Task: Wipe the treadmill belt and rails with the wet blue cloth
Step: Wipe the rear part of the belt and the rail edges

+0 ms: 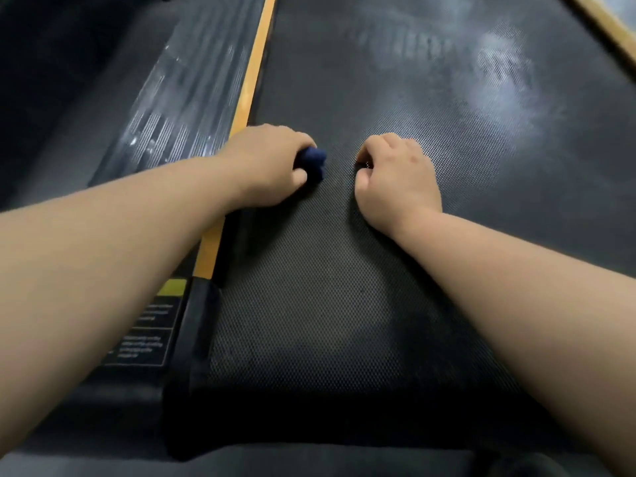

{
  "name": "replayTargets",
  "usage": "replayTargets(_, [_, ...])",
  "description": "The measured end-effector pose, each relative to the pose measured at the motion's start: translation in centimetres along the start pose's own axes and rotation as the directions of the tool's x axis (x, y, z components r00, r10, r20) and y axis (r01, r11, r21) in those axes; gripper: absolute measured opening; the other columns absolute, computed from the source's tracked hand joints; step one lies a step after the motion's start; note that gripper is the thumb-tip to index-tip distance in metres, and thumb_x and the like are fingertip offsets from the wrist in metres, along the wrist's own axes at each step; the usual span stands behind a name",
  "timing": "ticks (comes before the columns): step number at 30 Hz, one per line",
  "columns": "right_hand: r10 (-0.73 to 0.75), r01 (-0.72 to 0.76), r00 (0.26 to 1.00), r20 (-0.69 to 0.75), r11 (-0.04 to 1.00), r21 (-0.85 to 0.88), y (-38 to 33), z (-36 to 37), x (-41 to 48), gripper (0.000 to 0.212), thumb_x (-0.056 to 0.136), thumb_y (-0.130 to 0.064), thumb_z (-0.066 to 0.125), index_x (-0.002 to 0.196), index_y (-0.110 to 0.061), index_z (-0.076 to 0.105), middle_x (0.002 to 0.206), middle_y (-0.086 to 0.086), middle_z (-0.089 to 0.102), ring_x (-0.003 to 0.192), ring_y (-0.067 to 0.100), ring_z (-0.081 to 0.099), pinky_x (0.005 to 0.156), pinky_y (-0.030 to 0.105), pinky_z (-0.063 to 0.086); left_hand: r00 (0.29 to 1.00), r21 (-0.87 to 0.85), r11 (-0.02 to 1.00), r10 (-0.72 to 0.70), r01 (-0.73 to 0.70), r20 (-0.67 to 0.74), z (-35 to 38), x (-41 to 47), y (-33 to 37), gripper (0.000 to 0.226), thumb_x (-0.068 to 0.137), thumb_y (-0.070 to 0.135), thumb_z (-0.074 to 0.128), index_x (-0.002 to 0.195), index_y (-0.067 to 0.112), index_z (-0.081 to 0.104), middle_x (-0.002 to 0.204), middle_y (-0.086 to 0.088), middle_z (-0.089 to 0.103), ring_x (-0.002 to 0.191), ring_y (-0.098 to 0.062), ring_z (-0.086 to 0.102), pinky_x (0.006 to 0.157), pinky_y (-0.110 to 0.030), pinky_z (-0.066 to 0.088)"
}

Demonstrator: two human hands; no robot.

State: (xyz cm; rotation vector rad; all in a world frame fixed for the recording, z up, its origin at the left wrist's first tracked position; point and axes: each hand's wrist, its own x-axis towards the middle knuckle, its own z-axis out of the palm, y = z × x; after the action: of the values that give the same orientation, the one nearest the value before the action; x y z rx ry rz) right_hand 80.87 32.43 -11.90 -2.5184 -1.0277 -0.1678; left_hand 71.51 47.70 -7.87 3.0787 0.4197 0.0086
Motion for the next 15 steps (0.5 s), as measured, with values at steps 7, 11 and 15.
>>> replayTargets(7, [0.074, -0.087, 0.992, 0.102, 0.987, 0.134, -0.5, -2.1, -1.9, 0.024, 0.086, -0.014, 0.047, 0.103, -0.017, 0.063, 0.11, 0.002, 0.061, 0.106, 0.025, 0.05, 0.089, 0.031, 0.037, 0.981, -0.129, 0.978, 0.174, -0.162, 0.089, -1.0, -9.3, 2.2, 0.048, 0.078, 0.035, 0.042, 0.123, 0.028, 0.056, 0.134, 0.005, 0.054, 0.122, -0.021, 0.049, 0.1, -0.031, 0.036])
replayTargets(11, [0.257, -0.313, 0.941, 0.219, 0.909, 0.277, -2.1, -4.7, -4.0, 0.019, 0.089, -0.022, 0.049, 0.088, -0.015, 0.067, 0.093, -0.001, 0.064, 0.088, 0.019, 0.054, 0.074, 0.026, 0.037, 0.964, -0.556, 0.828, 0.088, 0.069, 0.251, -2.8, -12.2, 2.0, 0.062, 0.073, 0.035, 0.038, 0.135, 0.041, 0.045, 0.146, 0.019, 0.037, 0.137, -0.001, 0.029, 0.109, -0.016, 0.02])
replayTargets(15, [0.033, -0.185, 0.942, 0.335, 0.882, 0.434, -6.0, -6.0, -7.2, 0.027, 0.087, -0.041, 0.059, 0.111, -0.029, 0.066, 0.114, -0.01, 0.064, 0.111, 0.008, 0.055, 0.095, 0.022, 0.039, 0.983, -0.53, 0.828, -0.175, 0.18, 0.06, -2.6, -13.3, -0.7, 0.06, 0.086, 0.005, 0.047, 0.14, 0.03, 0.043, 0.144, 0.001, 0.045, 0.133, -0.014, 0.038, 0.106, -0.023, 0.025])
